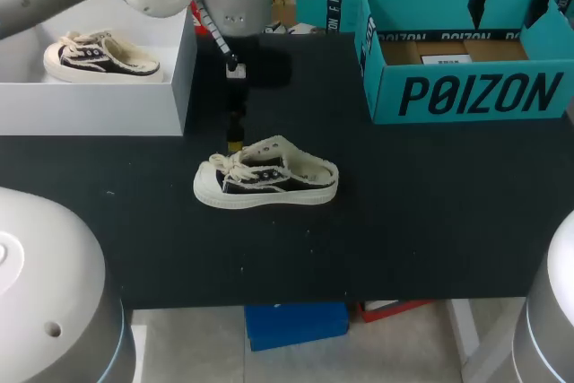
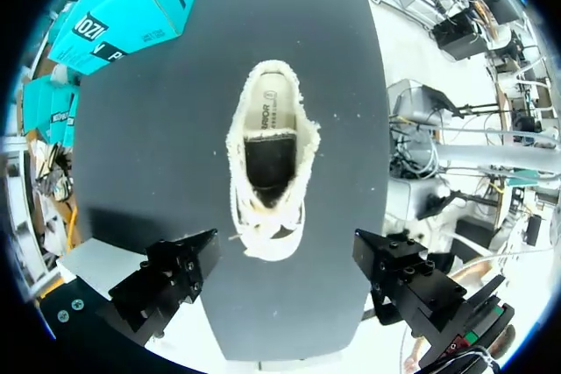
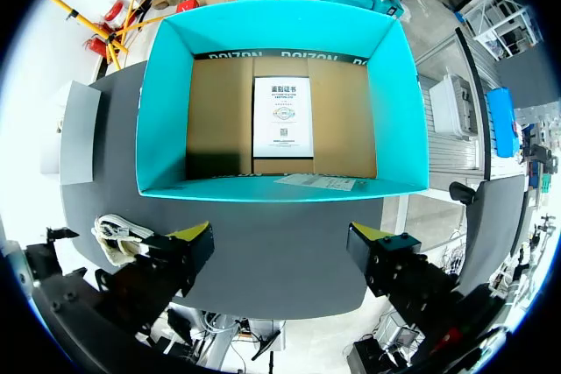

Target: Take the shoe out of the shoebox, open the shoe tongue, remove and reinsert the insole, then place the shoe into the shoebox

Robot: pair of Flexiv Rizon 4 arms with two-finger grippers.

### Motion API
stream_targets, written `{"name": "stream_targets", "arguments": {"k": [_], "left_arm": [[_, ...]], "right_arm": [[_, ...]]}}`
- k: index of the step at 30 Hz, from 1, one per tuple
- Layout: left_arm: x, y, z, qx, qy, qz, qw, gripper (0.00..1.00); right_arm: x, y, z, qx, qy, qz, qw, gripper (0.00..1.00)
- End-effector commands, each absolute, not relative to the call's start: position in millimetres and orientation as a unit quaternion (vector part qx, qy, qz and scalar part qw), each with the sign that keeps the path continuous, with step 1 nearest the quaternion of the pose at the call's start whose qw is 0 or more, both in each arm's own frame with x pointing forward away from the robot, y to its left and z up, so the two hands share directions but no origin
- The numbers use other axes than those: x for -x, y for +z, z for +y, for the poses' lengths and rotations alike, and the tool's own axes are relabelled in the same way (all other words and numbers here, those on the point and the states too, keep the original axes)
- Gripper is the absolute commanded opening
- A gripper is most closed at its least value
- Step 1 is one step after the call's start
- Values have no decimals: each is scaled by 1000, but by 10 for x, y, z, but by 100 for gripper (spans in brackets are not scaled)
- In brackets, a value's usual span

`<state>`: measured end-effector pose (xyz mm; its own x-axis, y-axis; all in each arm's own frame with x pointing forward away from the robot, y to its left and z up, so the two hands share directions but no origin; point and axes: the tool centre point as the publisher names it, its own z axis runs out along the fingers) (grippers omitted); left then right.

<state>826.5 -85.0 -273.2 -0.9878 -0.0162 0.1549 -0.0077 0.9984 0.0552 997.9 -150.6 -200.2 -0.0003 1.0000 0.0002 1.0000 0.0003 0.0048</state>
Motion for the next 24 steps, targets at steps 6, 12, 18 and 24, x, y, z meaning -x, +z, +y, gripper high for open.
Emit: {"name": "stream_targets", "arguments": {"k": [6,12,18,24], "left_arm": [[-8092,-2762,-293,-2,117,-992,-44,100],[-8150,-2779,-87,-1,165,-984,-63,100],[-8186,-2837,-59,23,210,-976,-60,100],[-8206,-2848,-98,23,189,-981,-23,100]], "right_arm": [[-9985,-2001,-1503,-707,1,707,1,100],[-9985,-2001,-1503,-707,1,707,1,100],[-9985,-2001,-1503,-707,1,707,1,100],[-9985,-2001,-1503,-707,1,707,1,100]]}}
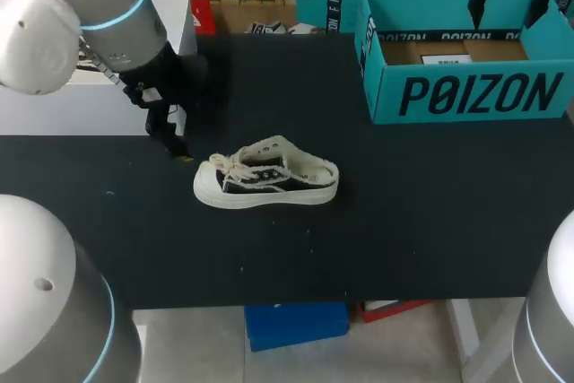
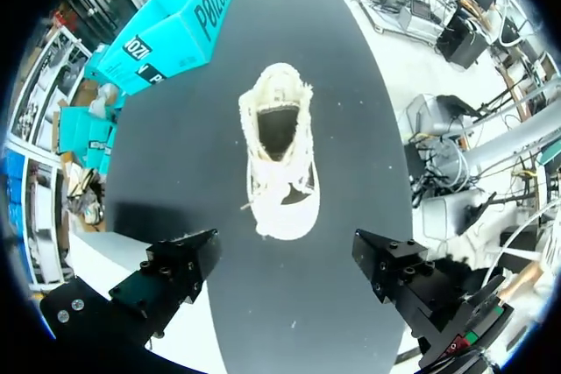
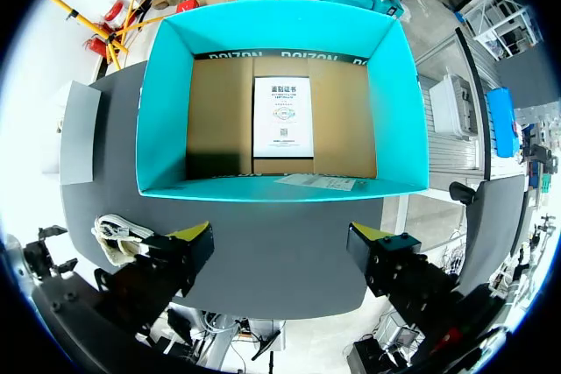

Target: Take the shoe out of the shoebox, open the shoe tongue, remove and reinsert the insole, then place the shoe into the shoebox

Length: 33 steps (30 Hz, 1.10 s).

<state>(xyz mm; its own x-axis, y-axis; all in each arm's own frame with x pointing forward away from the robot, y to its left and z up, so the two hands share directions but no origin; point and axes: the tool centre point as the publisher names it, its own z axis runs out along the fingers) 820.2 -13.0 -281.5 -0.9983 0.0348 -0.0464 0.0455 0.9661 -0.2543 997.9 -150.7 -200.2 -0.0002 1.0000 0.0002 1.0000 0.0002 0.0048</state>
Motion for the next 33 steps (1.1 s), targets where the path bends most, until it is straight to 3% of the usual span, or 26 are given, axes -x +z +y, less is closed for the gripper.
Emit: {"name": "stream_targets", "arguments": {"k": [1,10,19,33], "left_arm": [[-8206,-2848,-98,-23,-189,981,23,100],[-8206,-2848,-98,-23,-189,981,23,100],[-8040,-2721,-19,-13,-302,953,28,100],[-8131,-2568,-124,-12,-309,951,5,100]], "right_arm": [[-9985,-2001,-1503,-707,1,707,1,100],[-9985,-2001,-1503,-707,1,707,1,100],[-9985,-2001,-1503,-707,1,707,1,100],[-9985,-2001,-1503,-707,1,707,1,100]]}}
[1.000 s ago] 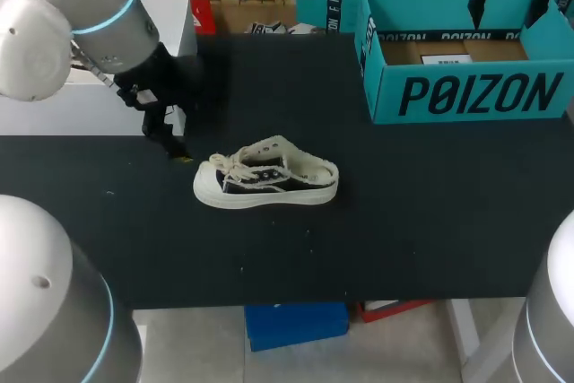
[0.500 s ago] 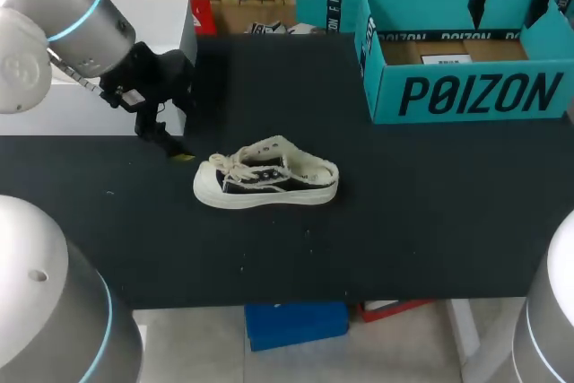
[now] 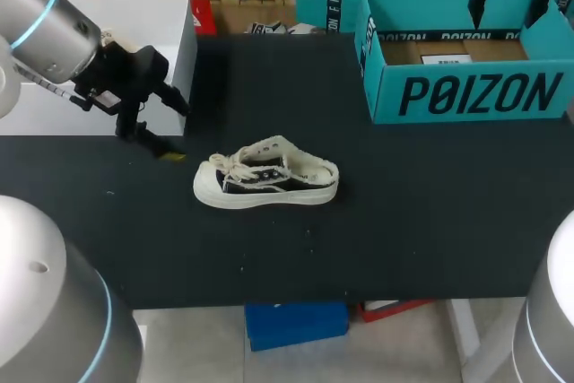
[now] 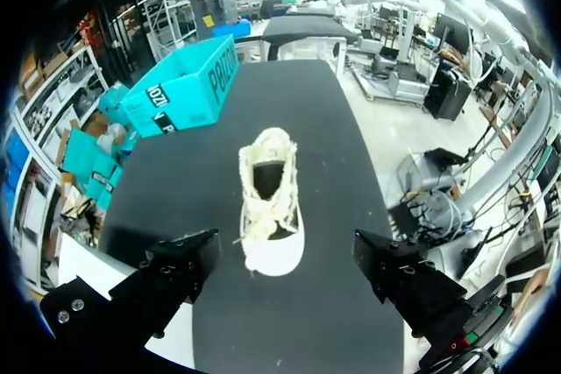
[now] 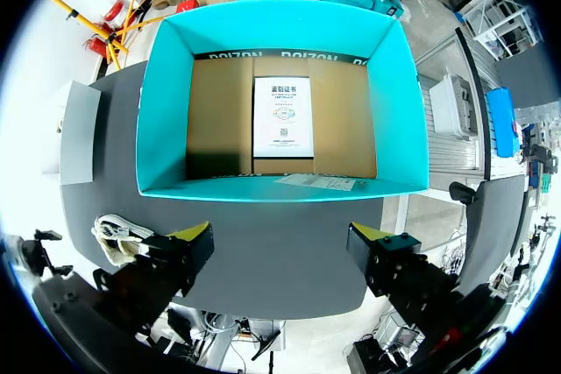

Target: Take the shoe out of the shoebox, open the shoe tongue, remove and reinsert the insole, then place the shoe into the shoebox

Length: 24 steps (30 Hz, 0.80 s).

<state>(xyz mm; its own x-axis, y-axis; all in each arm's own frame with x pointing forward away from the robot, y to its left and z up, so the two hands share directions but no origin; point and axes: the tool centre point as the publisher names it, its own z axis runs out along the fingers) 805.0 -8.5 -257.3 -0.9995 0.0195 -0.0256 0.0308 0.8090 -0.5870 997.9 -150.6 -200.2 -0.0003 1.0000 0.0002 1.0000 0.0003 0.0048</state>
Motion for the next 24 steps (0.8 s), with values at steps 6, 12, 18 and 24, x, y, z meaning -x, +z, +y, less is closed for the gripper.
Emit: {"name": "stream_targets", "arguments": {"k": [6,12,18,24], "left_arm": [[-8131,-2524,-159,-16,-314,949,12,100],[-8131,-2524,-159,-16,-314,949,12,100],[-8131,-2524,-159,-16,-314,949,12,100],[-8131,-2524,-159,-16,-314,949,12,100]], "right_arm": [[-9985,-2001,-1503,-707,1,707,1,100],[-9985,-2001,-1503,-707,1,707,1,100],[-10016,-1908,-1648,-689,-12,724,22,100],[-9982,-1779,-1679,-613,-22,788,51,100]]}}
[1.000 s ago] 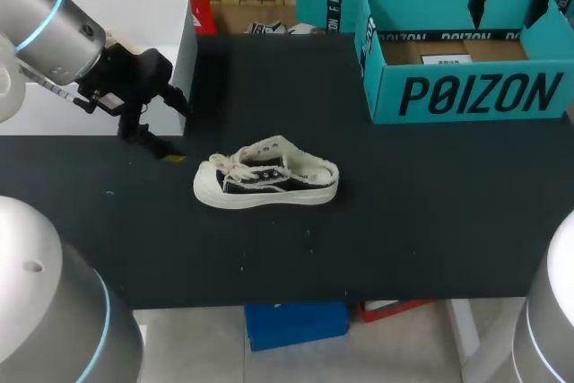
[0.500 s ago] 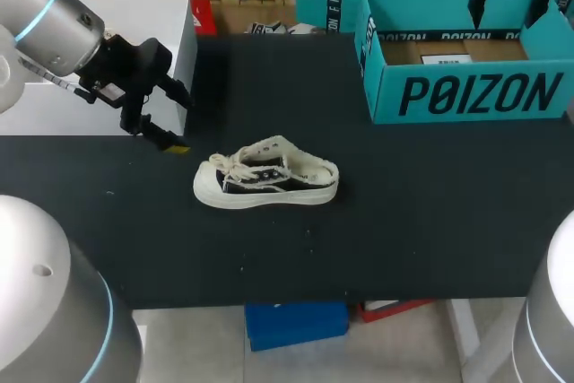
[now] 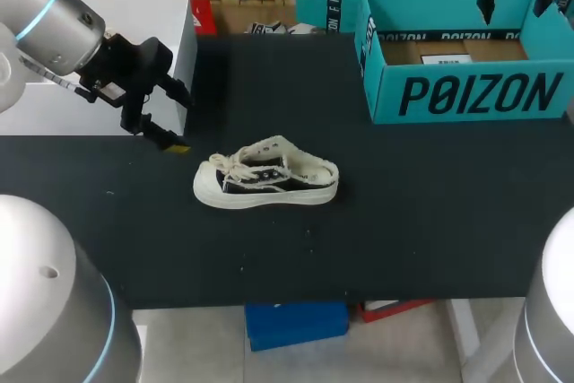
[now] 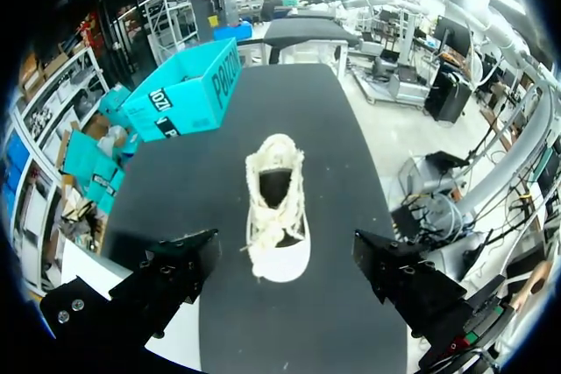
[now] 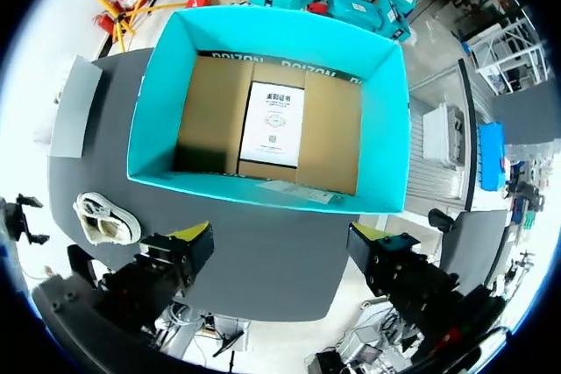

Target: Take the shoe out of the shoebox, open the shoe tongue, remove and reinsert the insole, then place the shoe into the shoebox

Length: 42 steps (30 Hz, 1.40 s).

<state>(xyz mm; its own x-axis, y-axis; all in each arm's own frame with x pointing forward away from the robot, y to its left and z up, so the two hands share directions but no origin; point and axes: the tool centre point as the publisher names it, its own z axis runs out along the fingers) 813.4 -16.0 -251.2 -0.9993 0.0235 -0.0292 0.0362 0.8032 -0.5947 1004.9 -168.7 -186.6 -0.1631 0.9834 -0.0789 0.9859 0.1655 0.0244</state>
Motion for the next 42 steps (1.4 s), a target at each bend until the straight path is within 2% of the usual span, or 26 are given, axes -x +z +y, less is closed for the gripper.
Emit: {"name": "stream_targets", "arguments": {"k": [1,8,16,19,21,36,42], "left_arm": [[-8131,-2524,-159,-16,-314,949,12,100],[-8131,-2524,-159,-16,-314,949,12,100],[-8131,-2524,-159,-16,-314,949,12,100],[-8131,-2524,-159,-16,-314,949,12,100],[-8131,-2524,-159,-16,-314,949,12,100],[-8131,-2524,-159,-16,-314,949,12,100],[-8131,-2524,-159,-16,-314,949,12,100]], "right_arm": [[-9961,-1762,-1672,-598,-23,799,55,100],[-9773,-1578,-1525,-445,-8,893,68,100],[-9278,-1412,-1146,-173,-76,976,108,100],[-9132,-1371,-999,-104,-102,979,142,100],[-9059,-1369,-904,-70,-117,972,193,100],[-9059,-1369,-904,-70,-117,972,193,100],[-8924,-1442,-787,-93,16,976,198,100]]}}
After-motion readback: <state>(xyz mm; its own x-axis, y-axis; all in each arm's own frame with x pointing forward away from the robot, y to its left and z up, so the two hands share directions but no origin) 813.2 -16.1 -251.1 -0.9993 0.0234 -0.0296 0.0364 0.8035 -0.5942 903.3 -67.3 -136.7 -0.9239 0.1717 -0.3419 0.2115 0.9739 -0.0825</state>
